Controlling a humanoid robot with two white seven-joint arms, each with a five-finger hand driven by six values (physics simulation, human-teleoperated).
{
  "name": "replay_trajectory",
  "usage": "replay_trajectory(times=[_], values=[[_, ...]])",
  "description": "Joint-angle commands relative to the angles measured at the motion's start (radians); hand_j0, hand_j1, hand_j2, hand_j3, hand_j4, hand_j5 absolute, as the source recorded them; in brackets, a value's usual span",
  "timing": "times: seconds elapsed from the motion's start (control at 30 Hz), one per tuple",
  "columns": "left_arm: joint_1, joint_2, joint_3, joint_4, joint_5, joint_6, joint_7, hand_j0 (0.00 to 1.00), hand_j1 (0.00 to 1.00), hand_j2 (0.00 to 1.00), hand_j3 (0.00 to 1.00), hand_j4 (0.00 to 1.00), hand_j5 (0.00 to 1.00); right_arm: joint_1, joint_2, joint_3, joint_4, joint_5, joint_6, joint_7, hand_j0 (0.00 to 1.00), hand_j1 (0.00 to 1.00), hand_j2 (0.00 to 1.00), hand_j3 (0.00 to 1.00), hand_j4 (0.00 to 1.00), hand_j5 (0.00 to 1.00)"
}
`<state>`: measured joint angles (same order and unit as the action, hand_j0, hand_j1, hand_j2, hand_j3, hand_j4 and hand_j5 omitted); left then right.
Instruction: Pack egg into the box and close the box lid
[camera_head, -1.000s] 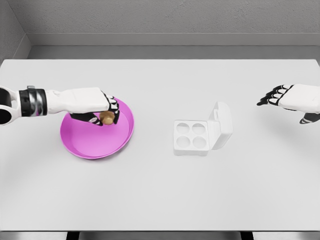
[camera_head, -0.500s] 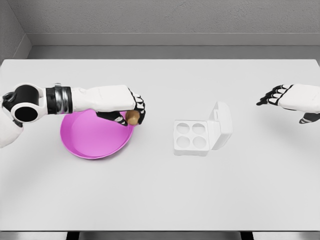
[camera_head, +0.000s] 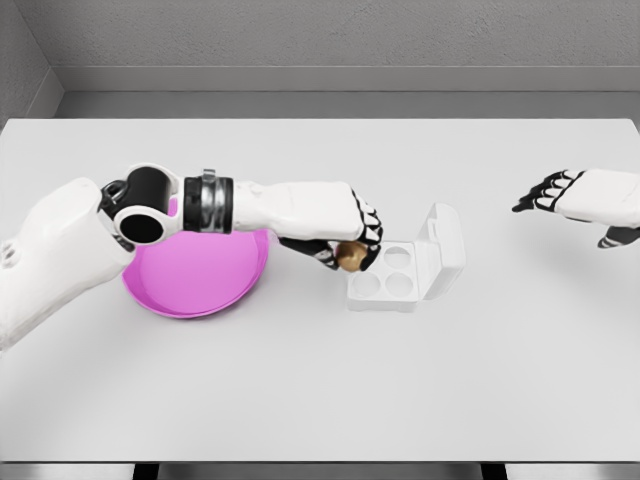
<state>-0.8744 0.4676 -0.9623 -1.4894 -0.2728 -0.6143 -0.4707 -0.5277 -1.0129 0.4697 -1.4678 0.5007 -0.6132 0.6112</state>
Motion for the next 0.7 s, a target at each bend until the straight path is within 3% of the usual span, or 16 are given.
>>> replay_trajectory(times=[0.0, 0.23, 0.37, 0.67], values=[[-0.003, -0.04, -0.019, 0.0, 0.0, 0.003, 0.001, 0.34, 0.34, 0.34, 0.34, 0.34, 0.34, 0.0, -0.003, 0.0, 0.0, -0.004, 0.002, 0.0, 1.0, 1.0, 1.0, 1.0, 1.0, 1.0], [-0.006, -0.073, -0.058, 0.02, 0.0, 0.003, 0.003, 0.35, 0.35, 0.35, 0.35, 0.35, 0.35, 0.0, -0.003, 0.001, 0.001, -0.004, 0.002, 0.0, 1.0, 1.0, 1.0, 1.0, 1.0, 1.0], [-0.011, -0.073, -0.056, 0.126, 0.009, 0.003, 0.004, 0.35, 0.35, 0.35, 0.35, 0.35, 0.35, 0.002, -0.003, 0.001, 0.001, -0.004, 0.002, 0.0, 1.0, 1.0, 1.0, 1.0, 1.0, 1.0], [-0.008, -0.075, -0.058, 0.123, 0.003, 0.003, 0.004, 0.36, 0.36, 0.36, 0.36, 0.36, 0.36, 0.002, -0.001, 0.003, 0.001, -0.004, 0.002, 0.0, 1.0, 1.0, 1.0, 1.0, 1.0, 1.0]])
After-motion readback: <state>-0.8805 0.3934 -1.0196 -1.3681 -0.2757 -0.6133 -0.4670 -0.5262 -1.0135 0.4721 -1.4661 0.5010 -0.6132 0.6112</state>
